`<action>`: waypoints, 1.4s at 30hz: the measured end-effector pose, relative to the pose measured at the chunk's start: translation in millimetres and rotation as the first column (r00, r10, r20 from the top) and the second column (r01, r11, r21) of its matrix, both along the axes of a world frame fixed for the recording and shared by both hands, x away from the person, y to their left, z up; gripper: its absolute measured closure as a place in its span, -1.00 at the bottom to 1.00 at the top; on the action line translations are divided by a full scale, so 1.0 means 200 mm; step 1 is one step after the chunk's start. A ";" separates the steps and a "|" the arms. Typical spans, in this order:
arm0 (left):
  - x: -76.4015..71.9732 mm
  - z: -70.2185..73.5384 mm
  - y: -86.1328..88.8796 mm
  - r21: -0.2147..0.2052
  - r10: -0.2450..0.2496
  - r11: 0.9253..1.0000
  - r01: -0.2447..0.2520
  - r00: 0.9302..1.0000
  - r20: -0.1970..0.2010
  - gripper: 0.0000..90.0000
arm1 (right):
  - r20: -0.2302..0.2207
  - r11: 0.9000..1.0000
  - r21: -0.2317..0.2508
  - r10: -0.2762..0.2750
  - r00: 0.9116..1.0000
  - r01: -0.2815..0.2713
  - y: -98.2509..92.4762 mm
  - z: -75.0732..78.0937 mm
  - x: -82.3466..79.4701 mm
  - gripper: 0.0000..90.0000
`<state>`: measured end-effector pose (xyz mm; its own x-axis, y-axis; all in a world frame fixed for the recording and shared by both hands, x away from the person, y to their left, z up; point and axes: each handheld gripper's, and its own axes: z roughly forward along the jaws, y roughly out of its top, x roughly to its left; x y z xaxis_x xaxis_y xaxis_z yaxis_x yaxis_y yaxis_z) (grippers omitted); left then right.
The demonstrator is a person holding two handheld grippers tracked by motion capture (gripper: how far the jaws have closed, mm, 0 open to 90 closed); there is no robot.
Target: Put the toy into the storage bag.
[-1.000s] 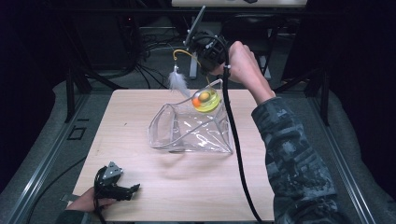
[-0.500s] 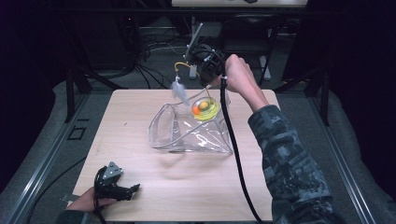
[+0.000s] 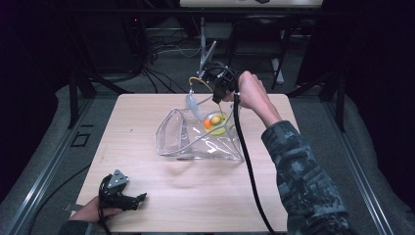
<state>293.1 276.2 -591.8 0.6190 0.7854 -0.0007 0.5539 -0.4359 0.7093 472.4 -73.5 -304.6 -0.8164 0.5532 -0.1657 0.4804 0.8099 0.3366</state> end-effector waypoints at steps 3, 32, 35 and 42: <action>0.00 0.00 0.00 0.001 -0.001 1.000 0.001 1.000 0.000 -1.00 | -0.007 1.000 -0.002 0.001 1.000 -0.001 -0.01 -0.02 0.00 0.96; 0.00 0.00 0.00 0.002 -0.002 1.000 0.002 1.000 0.001 -1.00 | -0.090 0.995 -0.083 -0.060 0.994 0.052 -0.06 -0.33 0.03 0.95; 0.00 0.00 0.00 0.001 0.000 1.000 0.000 1.000 0.000 -1.00 | -0.094 0.994 -0.091 -0.062 0.994 0.053 -0.06 -0.34 0.03 0.95; 0.00 0.00 0.00 0.001 -0.002 1.000 0.002 1.000 0.000 -1.00 | -0.122 0.990 -0.122 -0.079 0.989 0.064 -0.04 -0.39 0.05 0.95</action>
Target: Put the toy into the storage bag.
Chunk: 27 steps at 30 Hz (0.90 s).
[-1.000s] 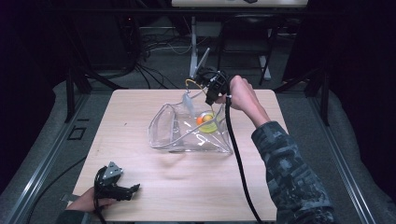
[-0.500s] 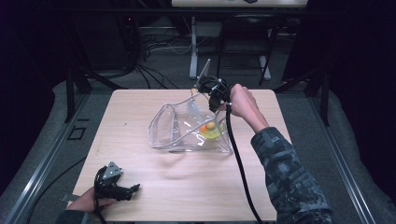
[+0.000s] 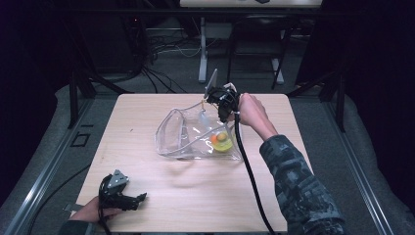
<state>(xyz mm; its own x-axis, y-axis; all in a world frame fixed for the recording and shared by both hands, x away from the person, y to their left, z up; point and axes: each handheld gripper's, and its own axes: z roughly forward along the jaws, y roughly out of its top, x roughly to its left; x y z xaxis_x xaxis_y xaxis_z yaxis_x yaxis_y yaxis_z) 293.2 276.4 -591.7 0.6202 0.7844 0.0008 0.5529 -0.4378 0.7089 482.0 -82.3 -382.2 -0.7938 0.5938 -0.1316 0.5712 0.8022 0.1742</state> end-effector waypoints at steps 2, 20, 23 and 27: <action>0.00 0.00 0.00 -0.003 0.003 1.000 -0.003 1.000 -0.001 -1.00 | -0.005 1.000 -0.010 0.000 1.000 0.000 0.00 0.00 0.00 0.95; 0.00 0.00 0.00 -0.002 0.002 1.000 -0.002 1.000 -0.001 -1.00 | 0.032 1.000 0.011 -0.009 0.999 0.009 0.00 0.03 -0.02 0.66; 0.00 0.00 0.00 -0.001 0.001 1.000 -0.001 1.000 0.000 -1.00 | 0.056 1.000 0.028 -0.009 0.998 0.007 -0.01 0.08 -0.04 0.50; 0.00 0.00 0.00 -0.002 0.002 1.000 -0.002 1.000 -0.001 -1.00 | 0.082 0.997 0.071 -0.021 0.996 0.015 -0.04 0.16 -0.06 0.16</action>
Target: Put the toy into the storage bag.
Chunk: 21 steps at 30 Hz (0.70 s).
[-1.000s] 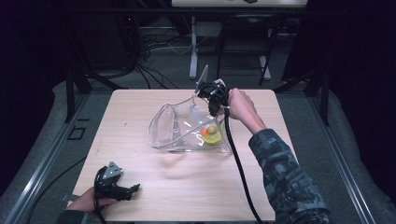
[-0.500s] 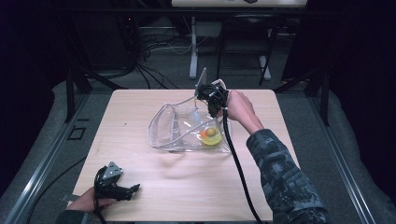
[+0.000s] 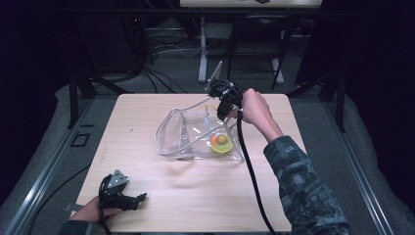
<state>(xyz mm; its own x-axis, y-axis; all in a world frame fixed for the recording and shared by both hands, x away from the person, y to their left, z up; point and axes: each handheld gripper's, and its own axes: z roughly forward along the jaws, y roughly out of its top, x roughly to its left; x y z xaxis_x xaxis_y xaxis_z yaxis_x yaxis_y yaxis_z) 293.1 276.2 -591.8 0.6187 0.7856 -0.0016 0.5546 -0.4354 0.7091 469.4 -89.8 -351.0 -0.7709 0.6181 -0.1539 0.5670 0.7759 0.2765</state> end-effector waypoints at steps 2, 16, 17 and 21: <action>0.00 0.00 0.00 0.000 0.000 1.000 0.000 1.000 0.000 -1.00 | 0.019 1.000 0.028 -0.012 1.000 0.012 -0.01 0.03 -0.01 -0.05; 0.00 0.00 0.00 0.000 0.000 1.000 0.000 1.000 0.000 -1.00 | 0.085 0.988 0.150 -0.054 0.995 0.041 -0.19 0.16 -0.11 -0.69; 0.00 0.00 0.00 -0.001 0.001 1.000 -0.001 1.000 0.000 -1.00 | 0.089 0.986 0.158 -0.058 0.994 0.044 -0.21 0.16 -0.12 -0.72; 0.00 0.00 0.00 0.002 -0.002 1.000 0.002 1.000 0.001 -1.00 | 0.095 0.984 0.173 -0.066 0.993 0.048 -0.28 0.16 -0.15 -0.85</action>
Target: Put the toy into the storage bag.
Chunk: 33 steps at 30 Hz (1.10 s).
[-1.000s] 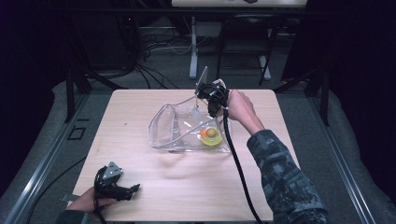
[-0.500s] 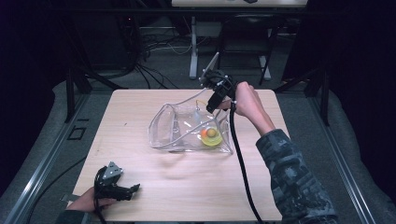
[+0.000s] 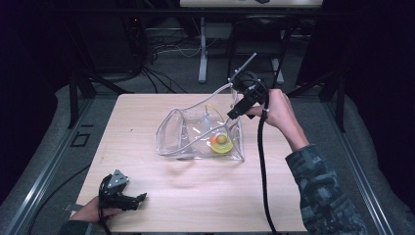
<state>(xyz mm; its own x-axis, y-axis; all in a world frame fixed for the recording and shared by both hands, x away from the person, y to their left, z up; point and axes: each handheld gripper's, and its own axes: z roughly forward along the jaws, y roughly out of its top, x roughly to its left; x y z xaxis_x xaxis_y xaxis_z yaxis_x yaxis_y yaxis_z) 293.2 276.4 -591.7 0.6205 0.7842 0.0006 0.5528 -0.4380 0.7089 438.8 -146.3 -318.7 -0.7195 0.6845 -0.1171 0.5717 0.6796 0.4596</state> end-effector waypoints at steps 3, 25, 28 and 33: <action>0.00 0.00 0.00 0.000 0.000 1.000 0.000 1.000 0.000 -1.00 | 0.008 1.000 0.013 -0.009 1.000 0.009 -0.05 -0.01 -0.03 -0.93; 0.00 0.00 0.00 0.000 0.002 1.000 -0.002 1.000 0.004 -1.00 | -0.005 0.995 0.080 -0.063 0.998 0.063 -0.32 -0.30 -0.22 -0.97; 0.00 0.00 0.00 -0.001 0.003 1.000 -0.003 1.000 0.002 -1.00 | -0.019 0.993 0.091 -0.073 0.997 0.075 -0.35 -0.35 -0.24 -0.96; 0.00 0.00 0.00 -0.001 0.003 1.000 -0.003 1.000 0.003 -1.00 | -0.055 0.992 0.088 -0.084 0.995 0.088 -0.40 -0.46 -0.28 -0.95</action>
<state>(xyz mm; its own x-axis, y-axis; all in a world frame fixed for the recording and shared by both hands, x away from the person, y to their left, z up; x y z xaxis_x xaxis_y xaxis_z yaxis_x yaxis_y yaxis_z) 293.2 276.1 -592.1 0.6182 0.7860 0.0015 0.5522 -0.4357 0.7108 383.7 -225.7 -410.7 -0.6610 0.7502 -0.0168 0.6507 0.5842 0.4850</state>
